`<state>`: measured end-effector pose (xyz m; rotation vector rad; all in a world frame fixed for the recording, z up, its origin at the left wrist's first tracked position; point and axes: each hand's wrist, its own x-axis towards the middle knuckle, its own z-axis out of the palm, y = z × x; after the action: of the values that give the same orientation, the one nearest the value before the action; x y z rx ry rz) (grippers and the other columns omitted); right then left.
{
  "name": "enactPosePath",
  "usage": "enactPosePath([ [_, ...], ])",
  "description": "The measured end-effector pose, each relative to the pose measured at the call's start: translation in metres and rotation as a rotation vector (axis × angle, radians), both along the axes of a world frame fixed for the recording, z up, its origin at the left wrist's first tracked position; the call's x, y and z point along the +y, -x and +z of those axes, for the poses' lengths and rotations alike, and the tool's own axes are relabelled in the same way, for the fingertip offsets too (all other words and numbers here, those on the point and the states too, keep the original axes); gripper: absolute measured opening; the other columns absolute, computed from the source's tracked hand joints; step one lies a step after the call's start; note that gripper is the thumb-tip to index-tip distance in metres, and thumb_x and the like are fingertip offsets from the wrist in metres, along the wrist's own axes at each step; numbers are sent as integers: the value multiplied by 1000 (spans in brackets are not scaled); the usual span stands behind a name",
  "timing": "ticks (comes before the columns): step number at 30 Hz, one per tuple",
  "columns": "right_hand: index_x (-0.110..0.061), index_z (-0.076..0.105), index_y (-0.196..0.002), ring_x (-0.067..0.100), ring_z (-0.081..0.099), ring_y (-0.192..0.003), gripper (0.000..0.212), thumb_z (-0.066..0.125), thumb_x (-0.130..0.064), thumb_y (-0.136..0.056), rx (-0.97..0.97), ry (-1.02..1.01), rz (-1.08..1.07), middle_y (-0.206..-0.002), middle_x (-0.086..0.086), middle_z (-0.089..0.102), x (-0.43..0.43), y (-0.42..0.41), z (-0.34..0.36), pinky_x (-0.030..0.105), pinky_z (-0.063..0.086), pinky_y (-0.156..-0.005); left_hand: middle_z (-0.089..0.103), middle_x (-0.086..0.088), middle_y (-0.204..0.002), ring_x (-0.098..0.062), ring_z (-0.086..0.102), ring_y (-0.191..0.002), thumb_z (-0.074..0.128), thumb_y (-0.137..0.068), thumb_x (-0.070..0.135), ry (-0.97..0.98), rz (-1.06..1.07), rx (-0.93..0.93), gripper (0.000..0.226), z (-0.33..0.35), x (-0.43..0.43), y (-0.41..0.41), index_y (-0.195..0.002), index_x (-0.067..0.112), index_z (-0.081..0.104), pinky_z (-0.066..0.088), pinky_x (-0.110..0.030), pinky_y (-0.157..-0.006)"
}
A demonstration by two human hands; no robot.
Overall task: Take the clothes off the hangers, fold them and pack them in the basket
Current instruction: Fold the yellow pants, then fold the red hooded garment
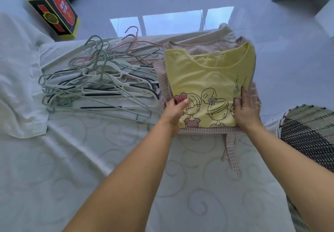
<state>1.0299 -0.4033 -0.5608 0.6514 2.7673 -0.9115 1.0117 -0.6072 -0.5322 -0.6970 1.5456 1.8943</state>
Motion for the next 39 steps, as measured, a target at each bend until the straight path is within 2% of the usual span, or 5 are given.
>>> enactPosePath([
  [11, -36, 29, -143, 34, 43, -127, 48, 35, -40, -96, 123, 144, -67, -151, 3, 28, 0, -15, 28, 51, 34, -106, 61, 0, -109, -14, 59, -98, 54, -92, 29, -305, 168, 40, 36, 19, -54, -42, -124, 14, 49, 44, -32, -91],
  [17, -11, 30, -143, 23, 16, -141, 75, 32, -54, -81, 290, 188, -190, -151, 11, 19, -120, -149, 40, 48, 16, -113, 70, -9, -87, -16, 67, -67, 46, -94, 21, -252, 405, -207, 14, -5, -198, -182, -99, 11, 55, 52, -27, -63],
  [24, 14, 49, -123, 27, 43, -126, 123, 26, -91, -64, 26, 464, -78, -127, 35, 44, -330, -261, -9, -9, 22, -87, 65, -11, -78, -15, 60, -58, 46, -96, 16, 161, 675, -285, 15, -6, -404, -316, -89, 6, 54, 47, -22, -50],
  [32, -18, 58, -83, 32, 58, -85, 25, 54, -42, -89, -167, 624, 166, -82, 3, 58, -558, -270, -33, 30, 48, -68, 57, -5, -86, -22, 52, -87, 59, -87, 1, 873, 350, 40, 12, 19, -630, -341, -87, 12, 54, 44, -27, -74],
  [39, -10, 54, -67, 34, 51, -87, 23, 70, -17, -82, -373, 388, 196, -69, 13, 54, -636, -278, -62, 33, 35, -72, 30, -12, -148, -32, 26, -137, 69, -79, 41, 1623, -133, -113, 79, 26, -796, -344, -142, 13, 31, 22, -47, -108],
])
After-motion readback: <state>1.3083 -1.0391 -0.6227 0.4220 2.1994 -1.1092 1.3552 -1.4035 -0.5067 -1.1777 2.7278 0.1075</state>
